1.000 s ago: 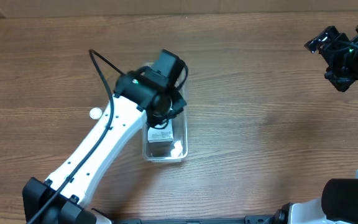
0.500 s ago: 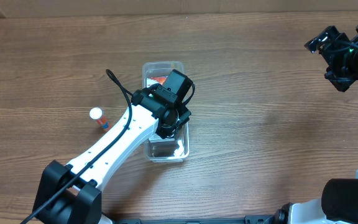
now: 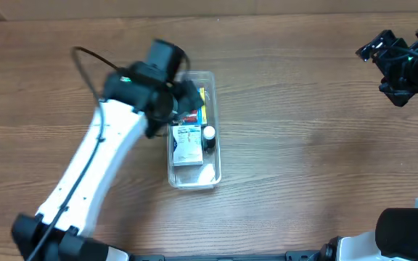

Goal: Pack container
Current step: 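Move the left gripper back to the orange tube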

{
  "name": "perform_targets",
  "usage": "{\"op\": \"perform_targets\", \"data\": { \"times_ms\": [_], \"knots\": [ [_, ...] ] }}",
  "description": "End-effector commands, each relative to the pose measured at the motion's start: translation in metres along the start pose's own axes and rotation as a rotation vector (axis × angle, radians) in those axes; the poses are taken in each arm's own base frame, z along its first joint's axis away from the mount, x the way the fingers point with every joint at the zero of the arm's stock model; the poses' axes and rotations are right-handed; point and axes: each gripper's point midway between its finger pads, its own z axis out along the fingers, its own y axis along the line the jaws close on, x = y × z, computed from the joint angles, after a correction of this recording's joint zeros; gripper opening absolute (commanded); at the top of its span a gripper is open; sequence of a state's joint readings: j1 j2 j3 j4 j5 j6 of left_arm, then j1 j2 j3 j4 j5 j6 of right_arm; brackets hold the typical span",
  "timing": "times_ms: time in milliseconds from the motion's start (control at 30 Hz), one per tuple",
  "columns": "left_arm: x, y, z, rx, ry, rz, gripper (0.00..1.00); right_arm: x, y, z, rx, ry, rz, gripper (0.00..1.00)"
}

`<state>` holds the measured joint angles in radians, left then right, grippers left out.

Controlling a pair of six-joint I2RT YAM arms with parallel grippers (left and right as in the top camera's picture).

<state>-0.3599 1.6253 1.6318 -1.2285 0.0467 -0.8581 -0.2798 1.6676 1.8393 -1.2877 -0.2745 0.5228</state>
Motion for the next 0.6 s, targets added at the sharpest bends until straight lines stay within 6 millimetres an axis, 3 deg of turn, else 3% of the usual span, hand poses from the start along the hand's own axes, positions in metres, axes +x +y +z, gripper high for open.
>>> {"op": "perform_targets", "data": {
  "times_ms": [0, 67, 167, 300, 333, 500, 567],
  "knots": [
    [-0.042, 0.051, -0.028, -0.144, -0.095, 0.305, 1.00, -0.001, 0.003, -0.002, -0.010, -0.006, -0.007, 1.00],
    [-0.052, 0.092, -0.026, -0.209, -0.038, 0.322, 1.00, -0.001, 0.003, -0.002, -0.010, -0.006, -0.007, 1.00],
    [-0.059, 0.122, -0.015, -0.223, 0.008, 0.342, 1.00, -0.001, 0.003, -0.002, -0.010, -0.006, -0.007, 1.00],
    [-0.060, 0.157, 0.024, -0.270, 0.073, 0.279, 0.97, -0.001, 0.003, -0.002, -0.010, -0.006, -0.007, 1.00],
    [-0.056, 0.165, 0.041, -0.281, 0.103, 0.269, 0.94, -0.001, 0.003, -0.002, -0.010, -0.006, -0.007, 1.00],
    [-0.038, 0.172, 0.062, -0.271, 0.187, 0.287, 0.89, -0.001, 0.003, -0.002, -0.010, -0.006, -0.007, 1.00],
    [-0.041, 0.170, 0.067, -0.254, 0.173, 0.296, 0.78, -0.001, 0.003, -0.002, -0.010, -0.006, -0.007, 1.00]
  ]
}}
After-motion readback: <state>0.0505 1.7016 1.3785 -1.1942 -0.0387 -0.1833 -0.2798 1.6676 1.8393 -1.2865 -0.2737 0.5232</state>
